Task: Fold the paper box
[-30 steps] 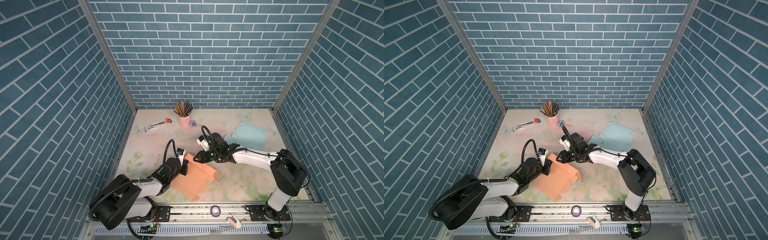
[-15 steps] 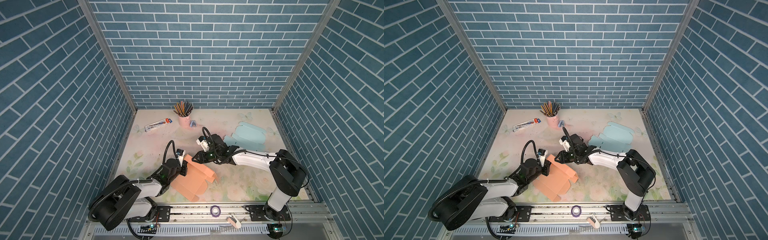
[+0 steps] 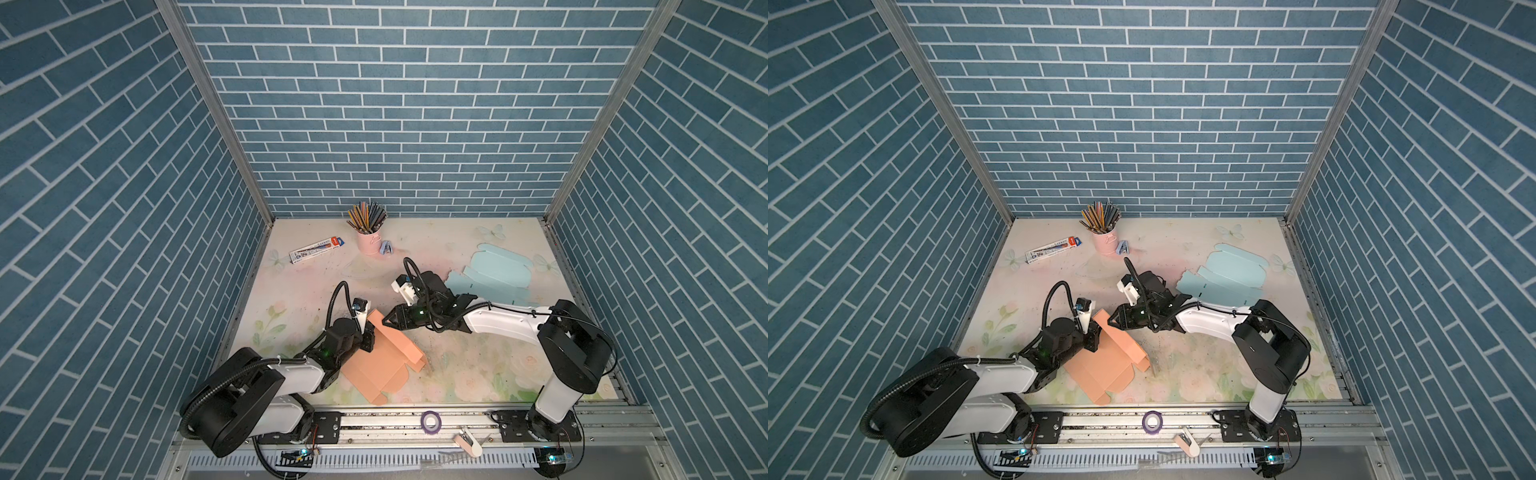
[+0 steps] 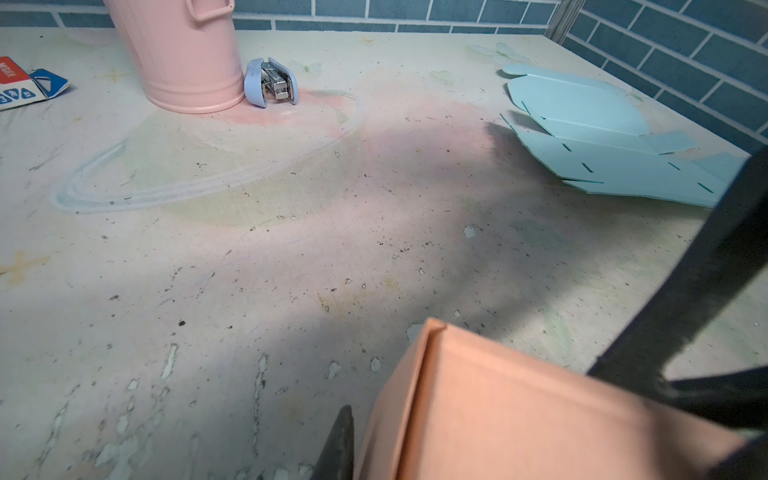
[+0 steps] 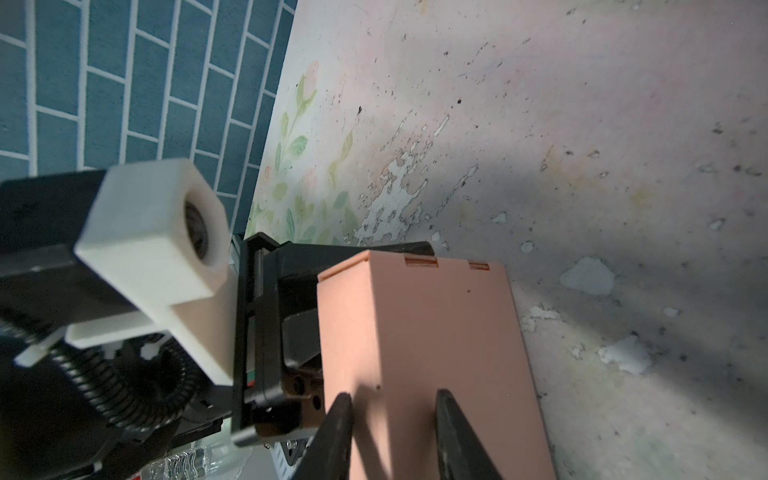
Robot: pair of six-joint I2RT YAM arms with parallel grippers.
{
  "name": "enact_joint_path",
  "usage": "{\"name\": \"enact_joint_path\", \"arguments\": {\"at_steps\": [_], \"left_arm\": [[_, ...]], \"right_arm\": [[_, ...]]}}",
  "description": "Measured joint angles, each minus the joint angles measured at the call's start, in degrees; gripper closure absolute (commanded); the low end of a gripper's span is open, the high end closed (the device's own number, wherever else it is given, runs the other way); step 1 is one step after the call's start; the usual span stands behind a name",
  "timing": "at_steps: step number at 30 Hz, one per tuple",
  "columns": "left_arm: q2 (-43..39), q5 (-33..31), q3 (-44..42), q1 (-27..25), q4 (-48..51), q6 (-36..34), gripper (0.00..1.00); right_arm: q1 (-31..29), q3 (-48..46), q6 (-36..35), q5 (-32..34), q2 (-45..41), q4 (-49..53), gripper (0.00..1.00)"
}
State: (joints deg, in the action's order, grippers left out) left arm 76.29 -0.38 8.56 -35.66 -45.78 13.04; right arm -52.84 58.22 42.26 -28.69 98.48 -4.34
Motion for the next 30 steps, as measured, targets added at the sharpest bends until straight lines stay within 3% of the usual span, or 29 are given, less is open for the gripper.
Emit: {"name": "enact_joint_path", "arguments": {"at_steps": [15,20,25,30], "left_arm": [[4.61,-0.07,-0.61,-0.26,-5.42,-0.24,0.86],[4.2,-0.22,-0.68,-0.28,-5.03,0.0,0.79],[3.3,-0.24,-1.01,-0.46,-4.52,0.22,0.78],[2.8,-0.63,-1.16,-0.57,-4.13,0.28,0.83]], "right_arm": [[-0.09,0.0,0.98,1.27,0.0,-0.63,0.67],[-0.09,0.0,1.01,1.36,0.0,-0.68,0.67],[-0.37,0.0,1.01,1.11,0.0,-0.39,0.68],[-0.37,0.0,0.98,1.09,-0.04,-0.37,0.68]]}}
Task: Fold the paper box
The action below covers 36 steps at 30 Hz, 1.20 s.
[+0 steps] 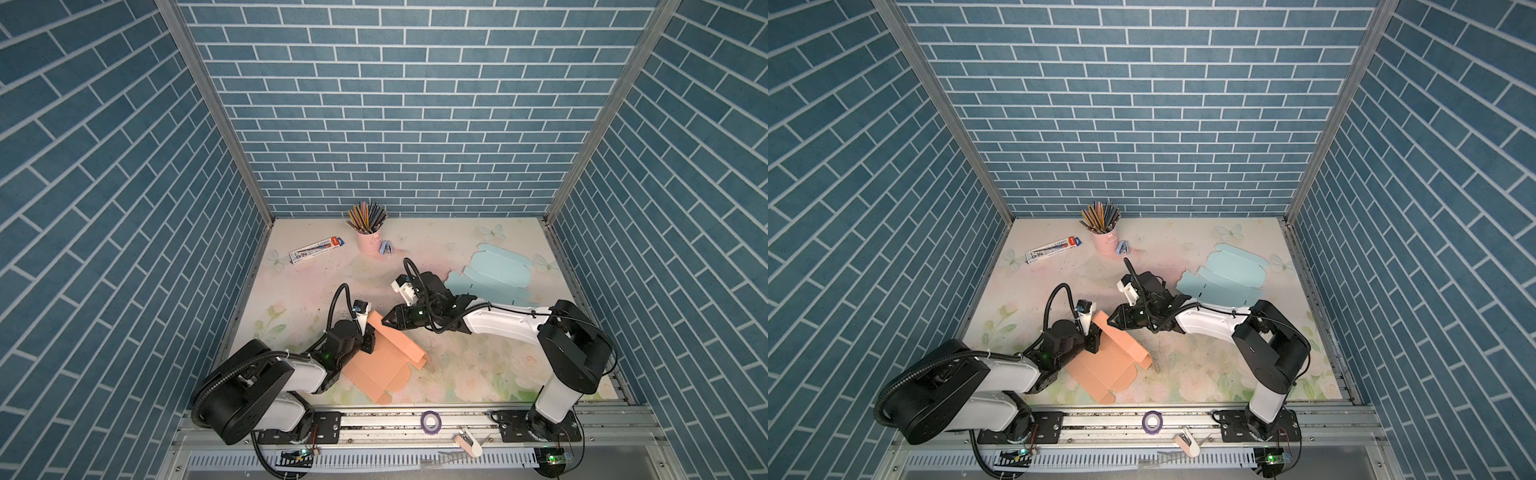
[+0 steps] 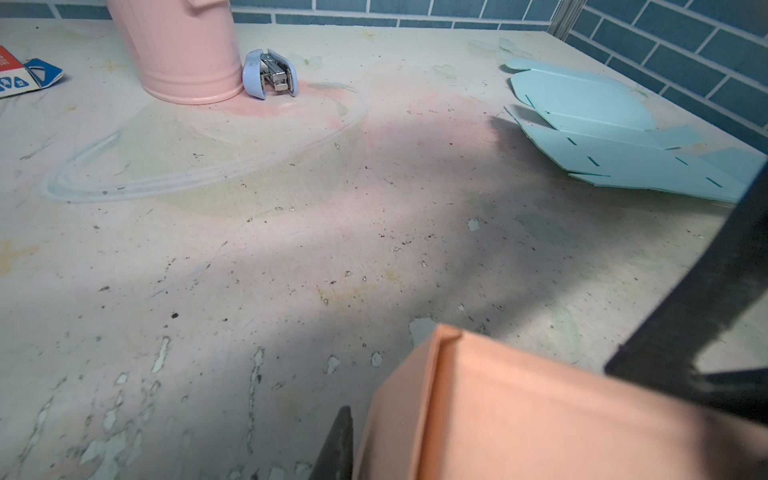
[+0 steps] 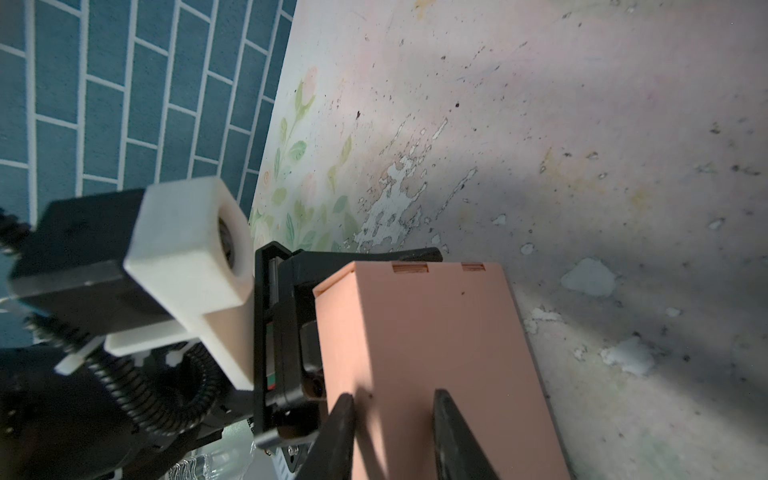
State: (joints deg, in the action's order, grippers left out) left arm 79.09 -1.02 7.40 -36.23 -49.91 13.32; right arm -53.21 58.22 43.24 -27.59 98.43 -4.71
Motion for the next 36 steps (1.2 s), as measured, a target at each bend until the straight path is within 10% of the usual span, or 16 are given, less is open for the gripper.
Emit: {"name": "enact_joint_path", "arguments": {"at_steps": [16,27,36], "left_arm": [[-5.7,-0.28,-1.11,-1.05,5.99,0.59,0.93],[-23.61,-5.16,7.98,-1.18,31.76,9.55,0.94],[-25.64,-6.21,16.17,-1.14,48.26,16.46,0.94]], "right_arm": [[0.13,-0.7,-0.26,0.9,-1.66,0.33,0.69],[-0.02,11.76,-12.9,14.67,-20.92,22.21,0.69],[-8.22,20.13,-20.33,30.18,-30.45,34.88,1.0]]}}
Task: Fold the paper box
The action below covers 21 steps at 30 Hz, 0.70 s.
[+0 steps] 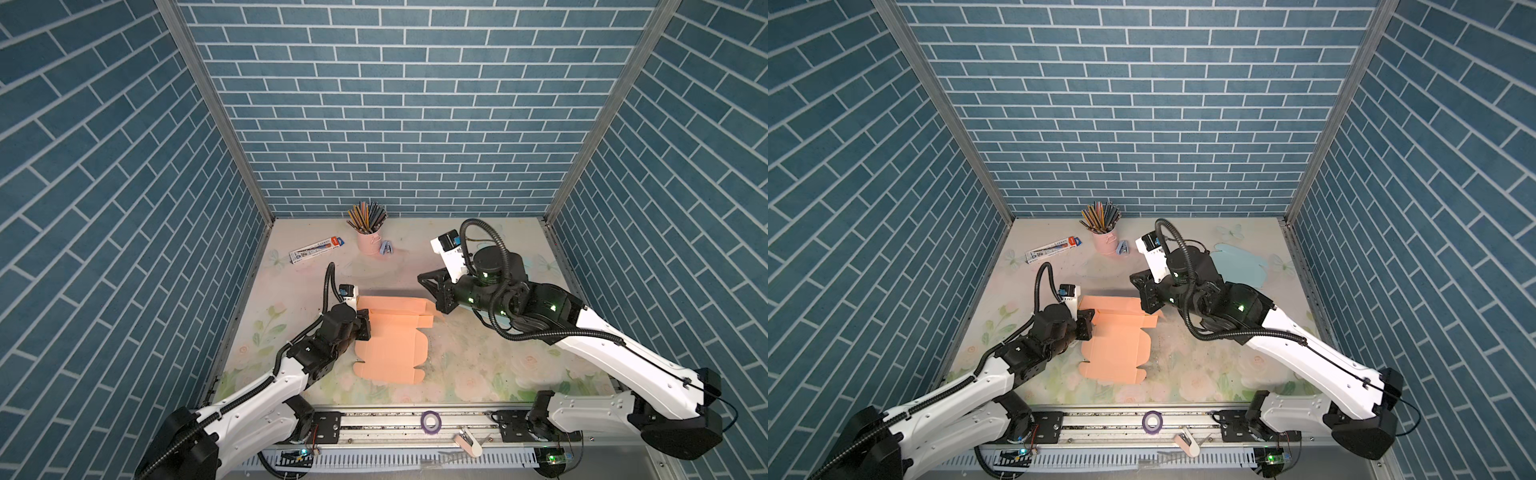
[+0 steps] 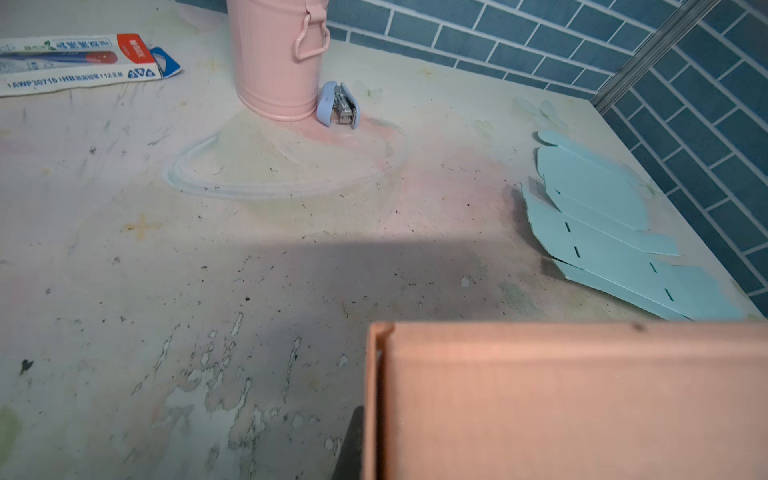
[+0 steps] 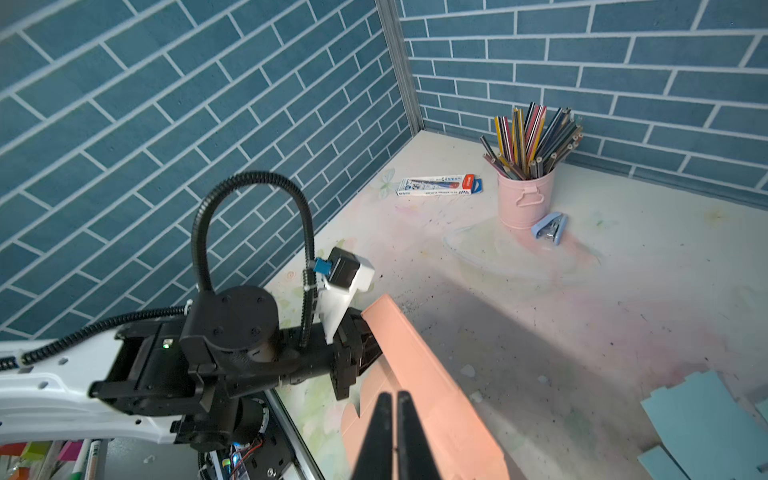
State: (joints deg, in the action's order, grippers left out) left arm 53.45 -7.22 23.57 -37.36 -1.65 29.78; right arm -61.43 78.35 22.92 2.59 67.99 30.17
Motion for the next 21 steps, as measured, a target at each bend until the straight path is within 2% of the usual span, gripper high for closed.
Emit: {"name": "enact_joint_path", "arguments": {"at_steps": [3,10,21], "left_arm": [[0.81,0.52,1.09,0.0,1.9,1.73,0.95],[2.75,1.81,2.86,0.0,4.66,3.74,0.96],[-0.02,3.13,3.39,0.0,6.51,5.14,0.95]], "right_arm": [[-2.05,-1.88,0.15,3.32,0.0,2.62,1.0],[-2.45,-4.02,0.39,7.72,3.63,5.92,1.0],[-1.75,-4.07,0.37,7.91,10.51,5.2,1.0]]}}
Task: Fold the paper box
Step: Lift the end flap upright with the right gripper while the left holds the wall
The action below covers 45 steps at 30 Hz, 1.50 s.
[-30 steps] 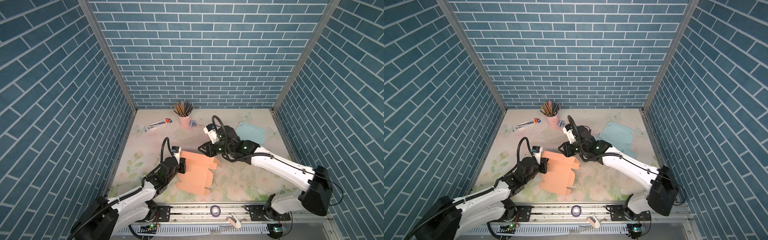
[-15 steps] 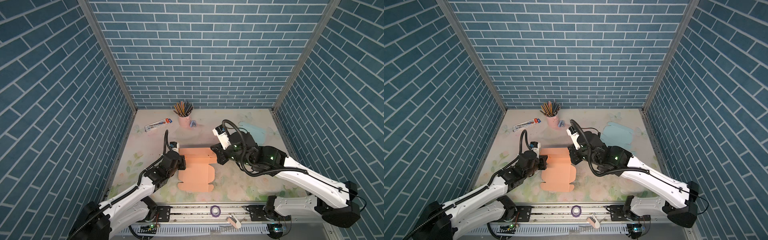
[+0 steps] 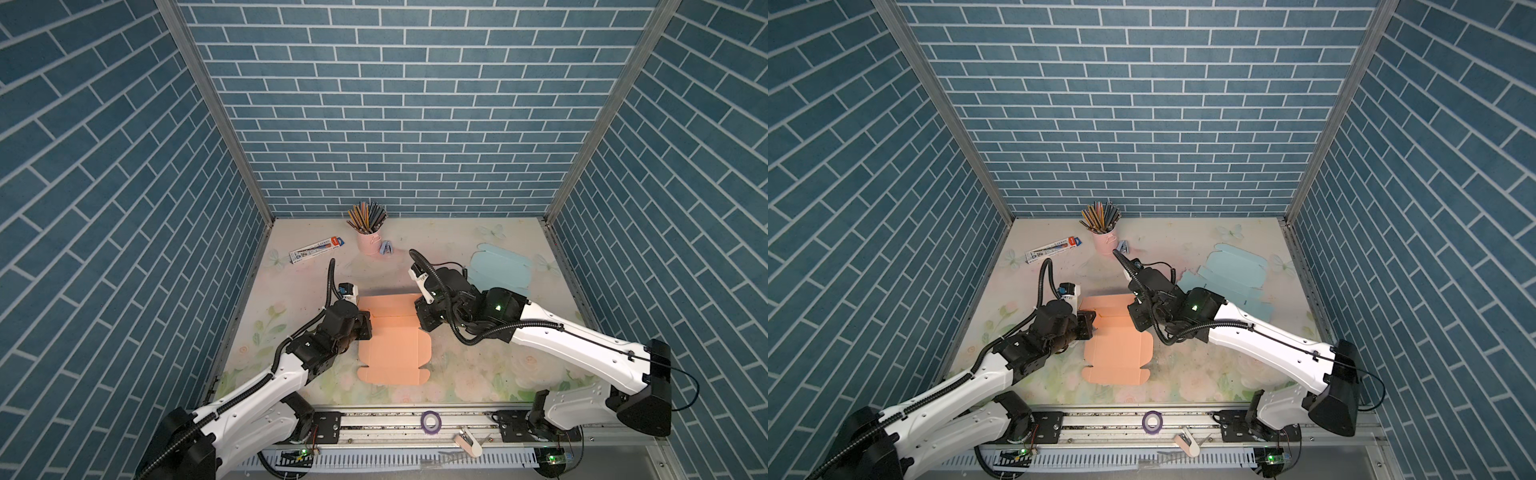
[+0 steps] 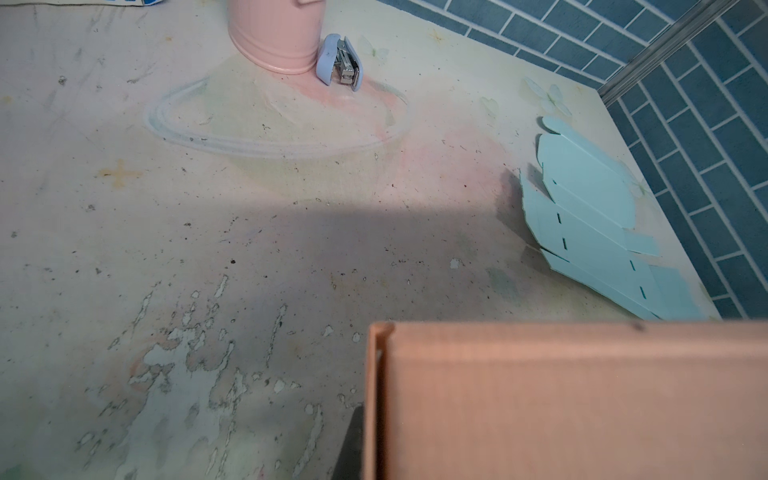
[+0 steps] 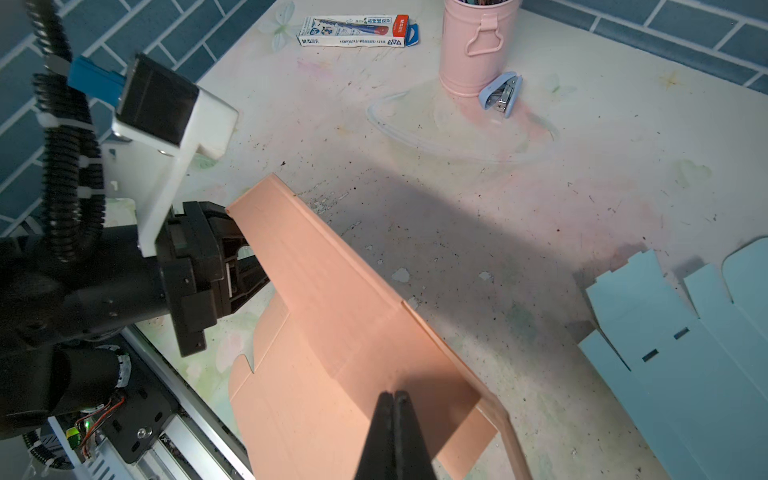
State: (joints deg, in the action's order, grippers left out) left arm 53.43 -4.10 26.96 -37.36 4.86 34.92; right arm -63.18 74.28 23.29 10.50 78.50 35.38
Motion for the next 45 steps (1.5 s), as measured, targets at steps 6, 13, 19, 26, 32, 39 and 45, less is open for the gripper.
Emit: {"name": "enact_joint_path", "arguments": {"at_steps": [6,13,19,26,32,39,45], "left_arm": [[-1.14,1.2,0.09,0.0,0.15,0.98,0.96],[-2.99,2.27,0.13,0.13,0.68,2.69,0.96],[-4.7,3.8,0.68,1.29,1.09,3.67,0.96],[-6.54,11.56,1.49,10.19,1.75,3.82,0.96],[-8.13,18.78,3.17,17.51,2.16,4.42,0.96],[-8.96,23.63,6.03,18.38,2.82,4.9,0.95],[-9.03,26.45,6.03,18.38,2.54,5.77,0.95]], "right_arm": [[0.24,0.0,-0.26,-1.75,2.21,-2.14,1.0],[0.55,0.98,-1.33,-4.59,4.59,-5.53,1.0],[0.61,-3.04,-2.84,-6.58,0.28,-11.91,0.86],[0.63,-12.61,-4.46,-6.62,-15.82,-19.17,0.52],[2.82,-24.26,-3.19,-7.21,-29.27,-28.17,0.41],[8.2,-36.61,3.41,-9.99,-32.52,-38.64,0.41],[9.27,-37.38,6.05,-13.73,-27.52,-48.63,0.41]]}}
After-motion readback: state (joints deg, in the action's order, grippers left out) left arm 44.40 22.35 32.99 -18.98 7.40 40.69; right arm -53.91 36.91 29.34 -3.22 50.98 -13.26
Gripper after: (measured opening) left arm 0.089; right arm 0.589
